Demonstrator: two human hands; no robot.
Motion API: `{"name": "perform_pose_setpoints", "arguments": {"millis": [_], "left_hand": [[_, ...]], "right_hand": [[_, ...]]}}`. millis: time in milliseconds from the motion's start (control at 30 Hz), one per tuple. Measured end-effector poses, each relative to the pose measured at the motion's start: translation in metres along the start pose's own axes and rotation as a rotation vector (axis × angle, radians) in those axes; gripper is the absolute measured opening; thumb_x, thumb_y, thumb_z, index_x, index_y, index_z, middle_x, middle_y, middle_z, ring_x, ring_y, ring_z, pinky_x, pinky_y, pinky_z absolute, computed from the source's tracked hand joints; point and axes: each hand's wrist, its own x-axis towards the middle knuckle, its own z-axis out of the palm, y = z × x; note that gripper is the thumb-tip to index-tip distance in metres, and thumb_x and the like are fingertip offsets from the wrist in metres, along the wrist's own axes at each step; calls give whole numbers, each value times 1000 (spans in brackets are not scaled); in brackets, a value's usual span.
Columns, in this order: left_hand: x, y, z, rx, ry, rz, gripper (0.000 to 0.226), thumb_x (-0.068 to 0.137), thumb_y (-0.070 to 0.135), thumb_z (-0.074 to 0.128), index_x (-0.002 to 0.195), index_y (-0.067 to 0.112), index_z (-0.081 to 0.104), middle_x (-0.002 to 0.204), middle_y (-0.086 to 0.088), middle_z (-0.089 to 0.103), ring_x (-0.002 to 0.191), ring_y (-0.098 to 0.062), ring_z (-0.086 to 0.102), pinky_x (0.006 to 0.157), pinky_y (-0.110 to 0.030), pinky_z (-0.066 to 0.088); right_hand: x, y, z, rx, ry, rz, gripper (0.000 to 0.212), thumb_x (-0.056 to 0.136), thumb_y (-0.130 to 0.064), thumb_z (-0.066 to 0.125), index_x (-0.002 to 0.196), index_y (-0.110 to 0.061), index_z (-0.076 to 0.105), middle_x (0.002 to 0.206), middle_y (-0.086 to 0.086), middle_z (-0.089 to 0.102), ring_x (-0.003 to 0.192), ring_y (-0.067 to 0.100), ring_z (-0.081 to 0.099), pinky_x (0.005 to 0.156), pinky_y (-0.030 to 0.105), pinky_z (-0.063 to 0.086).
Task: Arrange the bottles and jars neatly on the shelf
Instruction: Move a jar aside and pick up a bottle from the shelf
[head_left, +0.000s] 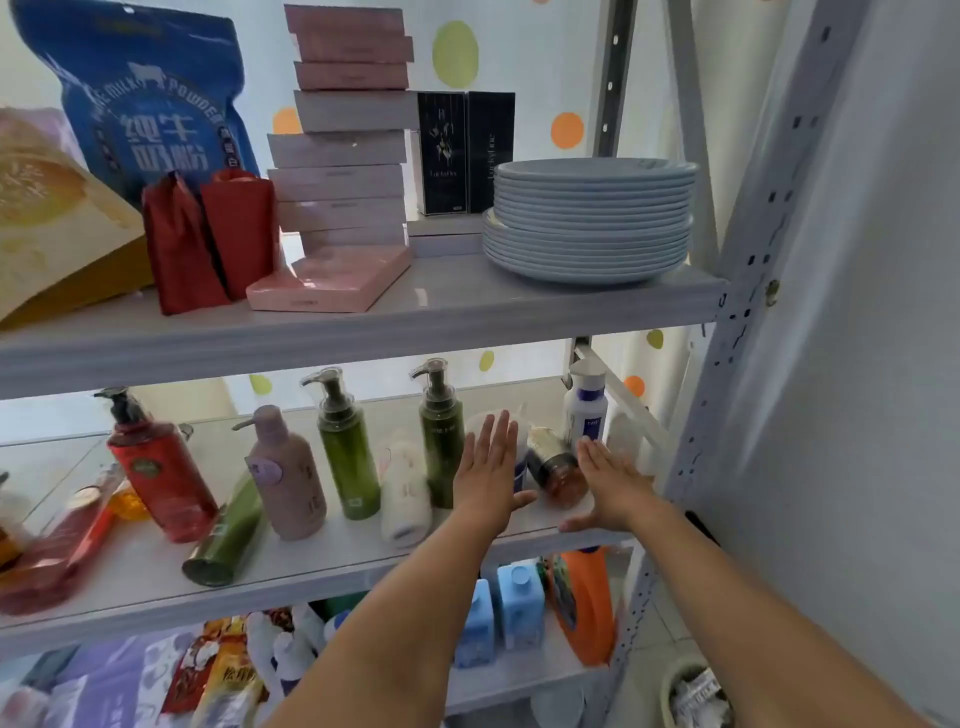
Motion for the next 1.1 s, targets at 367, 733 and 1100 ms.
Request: {"name": "perform_pose_setpoints", "arguments": {"millis": [367,733,1100], "left_hand": [[30,6,10,-25,-49,-118,101,91,35,60,150,15,-20,156,-7,-29,145,-26,-23,112,-36,-15],[37,10,15,-92,43,-179,90,90,17,61,152,14,-4,161,-4,-3,149,-24,1,119,-35,3],[40,8,18,-78,93,-164,84,93,13,55,152,12,-4,161,-6,-4,149,-24,-2,119,-33,-1]], "right_hand": [[59,8,14,336,-97,151,102,74,-64,58,149,-9,15,151,12,32,135,28,38,113,41,33],[86,5,21,635,-154,284,71,84,-52,58,130,1,47,127,16,58,113,29,57,97,34,47],[97,0,34,756,-87,383,72,73,-50,72,122,-2,49,116,13,63,92,23,60,82,30,49]]}}
